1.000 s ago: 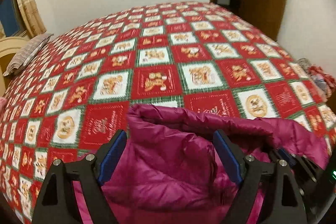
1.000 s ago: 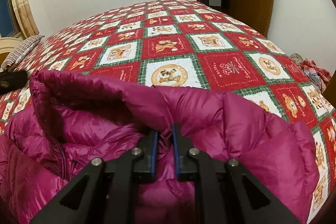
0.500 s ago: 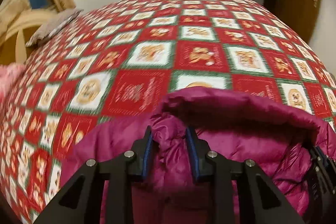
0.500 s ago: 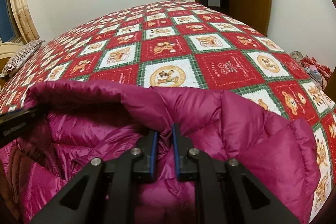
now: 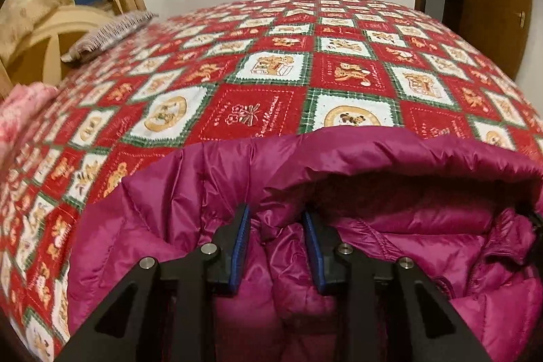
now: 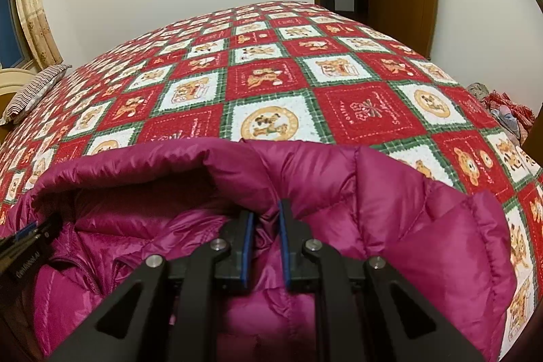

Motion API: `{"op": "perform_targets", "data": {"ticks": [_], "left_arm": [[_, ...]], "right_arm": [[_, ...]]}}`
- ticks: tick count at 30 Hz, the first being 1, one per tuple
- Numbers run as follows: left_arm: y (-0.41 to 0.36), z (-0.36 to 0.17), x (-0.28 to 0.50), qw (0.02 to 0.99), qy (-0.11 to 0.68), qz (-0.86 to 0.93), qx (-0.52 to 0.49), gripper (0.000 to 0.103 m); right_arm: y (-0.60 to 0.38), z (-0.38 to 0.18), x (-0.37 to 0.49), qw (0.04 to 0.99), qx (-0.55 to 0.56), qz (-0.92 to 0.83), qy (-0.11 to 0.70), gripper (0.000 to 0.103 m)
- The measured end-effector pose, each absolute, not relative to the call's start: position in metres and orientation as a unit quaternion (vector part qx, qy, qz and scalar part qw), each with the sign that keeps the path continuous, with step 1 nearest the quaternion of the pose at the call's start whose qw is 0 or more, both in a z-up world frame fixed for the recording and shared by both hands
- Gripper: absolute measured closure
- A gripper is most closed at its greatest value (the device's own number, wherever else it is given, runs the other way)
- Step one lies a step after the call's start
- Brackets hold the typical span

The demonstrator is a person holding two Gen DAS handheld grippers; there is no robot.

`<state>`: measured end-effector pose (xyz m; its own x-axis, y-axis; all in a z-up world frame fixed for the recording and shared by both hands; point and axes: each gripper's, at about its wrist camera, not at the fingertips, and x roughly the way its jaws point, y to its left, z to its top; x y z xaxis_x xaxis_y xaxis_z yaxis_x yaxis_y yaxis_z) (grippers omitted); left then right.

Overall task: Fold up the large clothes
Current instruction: 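Lift the hem with both tools and fold it toward the collar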

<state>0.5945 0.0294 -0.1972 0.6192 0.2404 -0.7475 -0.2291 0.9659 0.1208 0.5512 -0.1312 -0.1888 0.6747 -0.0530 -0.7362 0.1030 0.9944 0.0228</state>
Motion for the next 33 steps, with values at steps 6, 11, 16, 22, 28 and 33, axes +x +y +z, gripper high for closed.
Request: {"op": "perform_targets", "data": {"ticks": [6,11,16,22,28,33], "left_arm": [[0.034,-0.198,0.598,0.902,0.412,0.130,-0.002,0.069],[0.035,-0.198,0.597,0.903,0.410,0.125,-0.009,0.069],[0.036,-0.198,0.596,0.903,0.412,0.118,-0.017,0.069],[0.045,-0.178,0.582,0.907,0.417,0.063,-0.007,0.067],[0.054,-0.119,0.547,0.935,0.353,0.047,0.013,0.062],[0.055,-0.079,0.584,0.947,0.315,0.057,-0.023,0.031]], "right_arm": [[-0.139,-0.185,0.545,0.917,0.052,-0.040,0.394,0.087],[-0.162,-0.150,0.521,0.929,0.074,-0.067,0.356,0.084],[-0.154,-0.109,0.544,0.935,0.094,-0.042,0.340,0.080],[-0.130,-0.156,0.596,0.892,0.094,0.007,0.442,0.080],[-0.121,-0.188,0.574,0.893,0.057,0.029,0.446,0.082],[-0.107,-0.187,0.569,0.900,-0.005,0.011,0.436,0.082]]}}
